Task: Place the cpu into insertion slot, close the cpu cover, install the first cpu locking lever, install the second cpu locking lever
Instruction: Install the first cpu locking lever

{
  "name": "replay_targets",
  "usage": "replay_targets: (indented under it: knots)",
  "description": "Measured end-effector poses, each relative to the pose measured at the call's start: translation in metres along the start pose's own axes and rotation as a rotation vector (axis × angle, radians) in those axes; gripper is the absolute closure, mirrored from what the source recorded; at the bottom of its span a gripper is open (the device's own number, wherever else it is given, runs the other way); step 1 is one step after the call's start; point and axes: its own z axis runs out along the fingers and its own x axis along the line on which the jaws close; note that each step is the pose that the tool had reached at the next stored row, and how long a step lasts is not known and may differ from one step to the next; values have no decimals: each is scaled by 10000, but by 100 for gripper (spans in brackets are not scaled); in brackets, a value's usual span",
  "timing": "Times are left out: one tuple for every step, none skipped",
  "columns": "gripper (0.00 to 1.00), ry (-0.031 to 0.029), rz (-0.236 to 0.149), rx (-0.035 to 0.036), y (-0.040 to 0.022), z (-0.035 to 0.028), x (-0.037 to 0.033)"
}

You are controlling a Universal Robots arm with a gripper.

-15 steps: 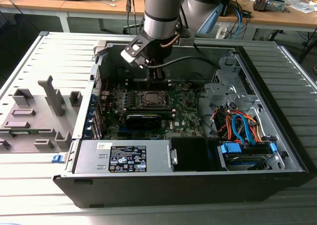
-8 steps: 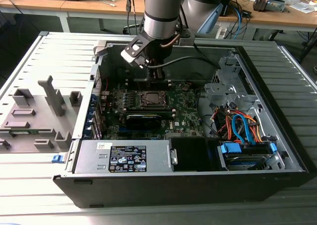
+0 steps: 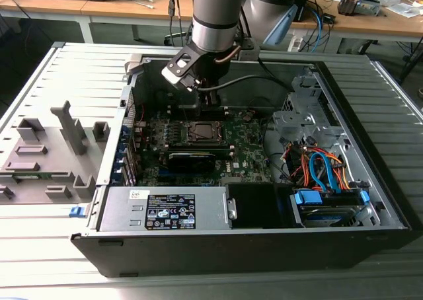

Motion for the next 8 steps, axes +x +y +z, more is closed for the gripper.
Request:
replay_targets:
  knots:
    - [89,-1,-45,2,0,0,0]
    - [89,-2,-79,3,0,0,0]
    - [89,-3,-90,4,0,0,0]
    - [89,-3,-98,4,0,0,0]
    - [89,-3,-108,4,0,0,0]
    - [89,-4,-119,5,0,0,0]
    - [89,-4,-137,5,0,0,0]
    - [89,-5,-153,6,0,0,0]
